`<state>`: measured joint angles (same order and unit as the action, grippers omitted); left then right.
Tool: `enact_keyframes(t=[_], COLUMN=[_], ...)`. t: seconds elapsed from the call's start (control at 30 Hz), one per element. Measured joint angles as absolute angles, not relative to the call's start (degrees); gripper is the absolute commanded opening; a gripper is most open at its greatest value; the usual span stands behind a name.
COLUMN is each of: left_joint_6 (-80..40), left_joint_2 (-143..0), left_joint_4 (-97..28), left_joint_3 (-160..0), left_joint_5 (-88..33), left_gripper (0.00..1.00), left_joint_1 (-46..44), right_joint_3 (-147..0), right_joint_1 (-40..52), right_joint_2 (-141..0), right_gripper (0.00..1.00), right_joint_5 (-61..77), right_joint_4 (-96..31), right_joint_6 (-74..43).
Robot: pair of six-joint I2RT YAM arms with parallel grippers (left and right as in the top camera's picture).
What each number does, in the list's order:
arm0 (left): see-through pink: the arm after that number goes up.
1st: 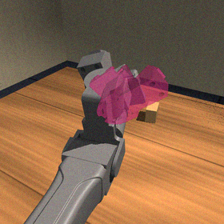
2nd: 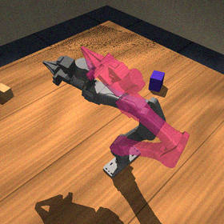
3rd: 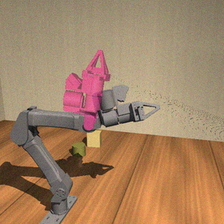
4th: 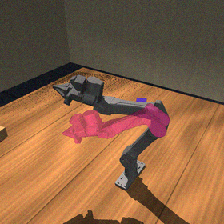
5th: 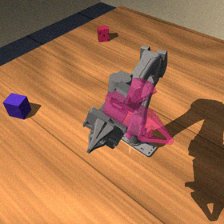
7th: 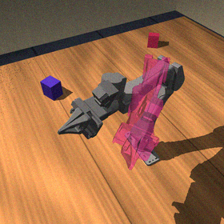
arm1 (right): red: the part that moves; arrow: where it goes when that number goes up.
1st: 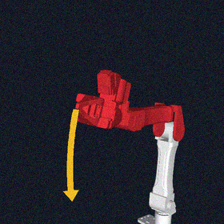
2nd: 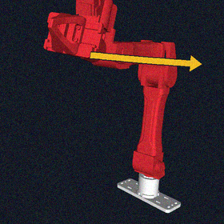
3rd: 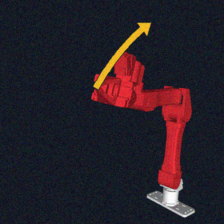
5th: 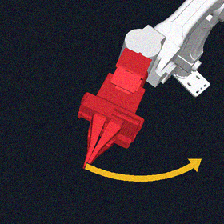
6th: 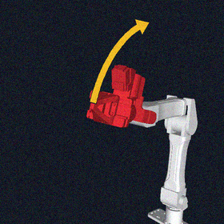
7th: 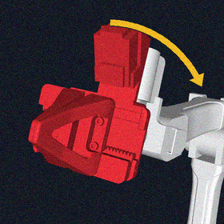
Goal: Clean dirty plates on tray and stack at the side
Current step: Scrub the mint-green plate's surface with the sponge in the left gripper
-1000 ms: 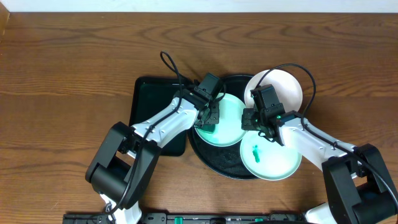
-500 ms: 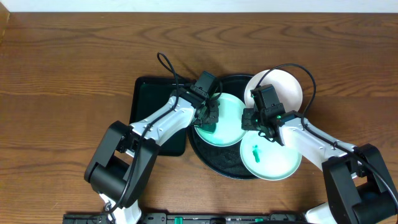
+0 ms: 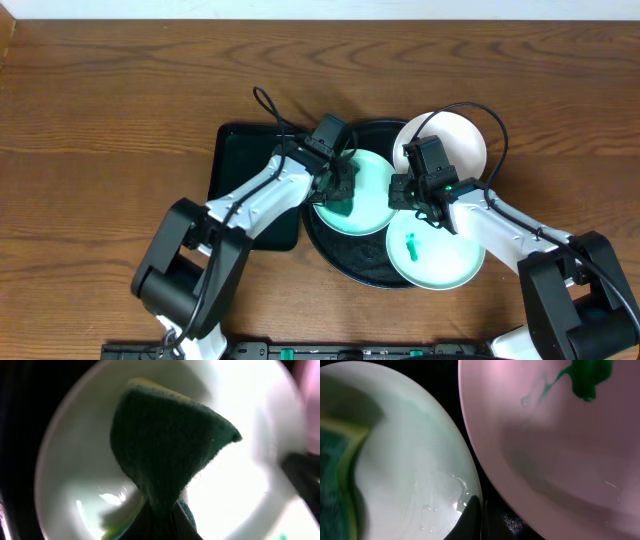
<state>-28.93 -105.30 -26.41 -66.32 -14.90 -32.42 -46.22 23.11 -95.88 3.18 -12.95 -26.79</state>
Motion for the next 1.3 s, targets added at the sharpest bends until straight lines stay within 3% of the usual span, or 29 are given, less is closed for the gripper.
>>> enact_keyframes(t=[0.37, 0.8, 1.3], left_joint_6=[-28.93, -28.93, -31.11], left_joint_2=[-93.06, -100.27, -107.63], left_joint_4=[-27.94, -27.27, -24.77], left_joint_3=[-65.93, -63.96, -65.28], left_joint_5=[-10.24, -4.47, -8.38], left_gripper=[0.07, 0.07, 0.08], left_joint_1=[-32.47, -32.53, -32.34], right_joint_3=[-46.22, -46.22, -46.22], right_joint_1=[23.11, 23.11, 23.11], right_joint_2=[-95.88, -95.88, -95.88], right_gripper=[0.01, 0.01, 0.01], right_joint_5=[3.2, 3.18, 3.2], right_joint_4=[-12.95, -12.95, -12.93], right_joint_6=[-26.76, -26.79, -26.79])
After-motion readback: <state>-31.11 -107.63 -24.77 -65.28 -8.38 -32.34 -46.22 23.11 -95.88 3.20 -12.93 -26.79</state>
